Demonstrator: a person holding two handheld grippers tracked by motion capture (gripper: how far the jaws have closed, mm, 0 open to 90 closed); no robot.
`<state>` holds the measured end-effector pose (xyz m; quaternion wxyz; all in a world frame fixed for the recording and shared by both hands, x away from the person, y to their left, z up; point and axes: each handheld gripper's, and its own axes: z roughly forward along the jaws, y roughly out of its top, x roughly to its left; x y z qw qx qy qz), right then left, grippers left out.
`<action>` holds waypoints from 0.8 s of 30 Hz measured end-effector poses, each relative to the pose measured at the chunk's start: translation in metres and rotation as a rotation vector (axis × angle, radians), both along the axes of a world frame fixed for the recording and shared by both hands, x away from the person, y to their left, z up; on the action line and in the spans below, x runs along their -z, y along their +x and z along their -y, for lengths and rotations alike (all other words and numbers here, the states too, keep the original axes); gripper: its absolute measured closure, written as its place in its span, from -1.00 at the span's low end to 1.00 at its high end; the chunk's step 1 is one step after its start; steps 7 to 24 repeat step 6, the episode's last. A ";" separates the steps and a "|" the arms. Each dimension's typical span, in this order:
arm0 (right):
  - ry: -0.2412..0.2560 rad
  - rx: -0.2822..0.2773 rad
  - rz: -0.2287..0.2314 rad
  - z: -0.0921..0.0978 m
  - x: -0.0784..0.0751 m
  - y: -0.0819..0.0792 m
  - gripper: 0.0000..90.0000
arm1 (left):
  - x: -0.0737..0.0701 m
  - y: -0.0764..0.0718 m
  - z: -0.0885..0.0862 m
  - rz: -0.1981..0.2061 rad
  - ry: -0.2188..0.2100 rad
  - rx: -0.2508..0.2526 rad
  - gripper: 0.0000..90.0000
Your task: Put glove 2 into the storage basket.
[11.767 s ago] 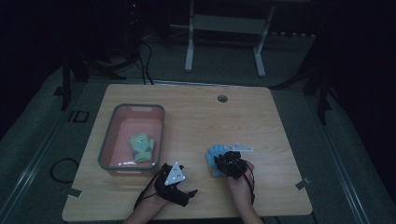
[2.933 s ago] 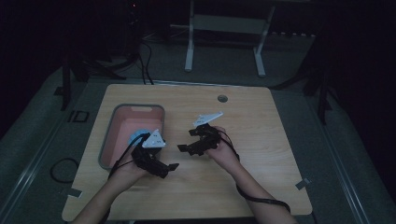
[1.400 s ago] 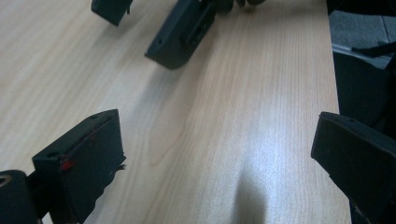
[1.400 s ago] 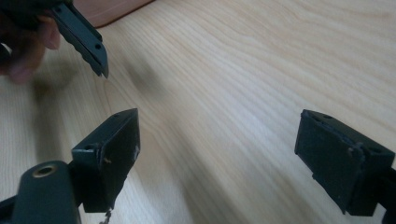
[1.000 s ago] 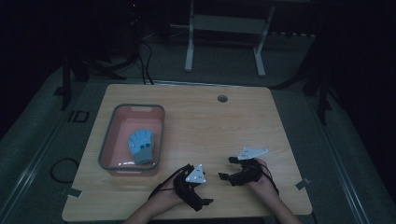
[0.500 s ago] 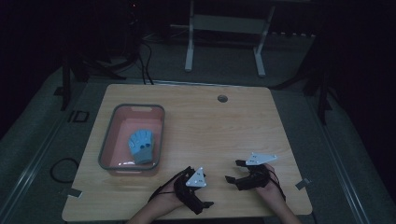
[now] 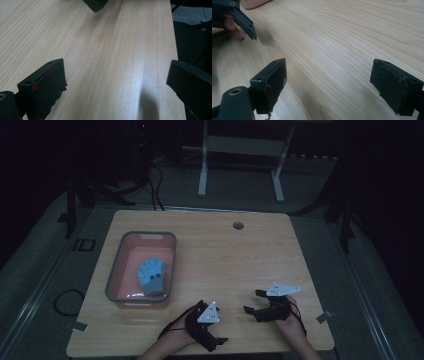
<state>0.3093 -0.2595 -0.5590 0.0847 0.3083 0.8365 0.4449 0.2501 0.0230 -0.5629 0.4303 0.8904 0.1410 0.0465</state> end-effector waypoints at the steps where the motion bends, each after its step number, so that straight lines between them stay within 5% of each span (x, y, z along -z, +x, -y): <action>1: 0.004 0.003 -0.004 0.000 0.000 0.000 -0.69 | 0.001 0.000 0.000 -0.002 0.002 0.000 -0.94; 24: 0.015 0.012 -0.006 0.002 0.000 0.001 -0.70 | -0.001 -0.001 0.000 0.008 -0.002 0.005 -0.94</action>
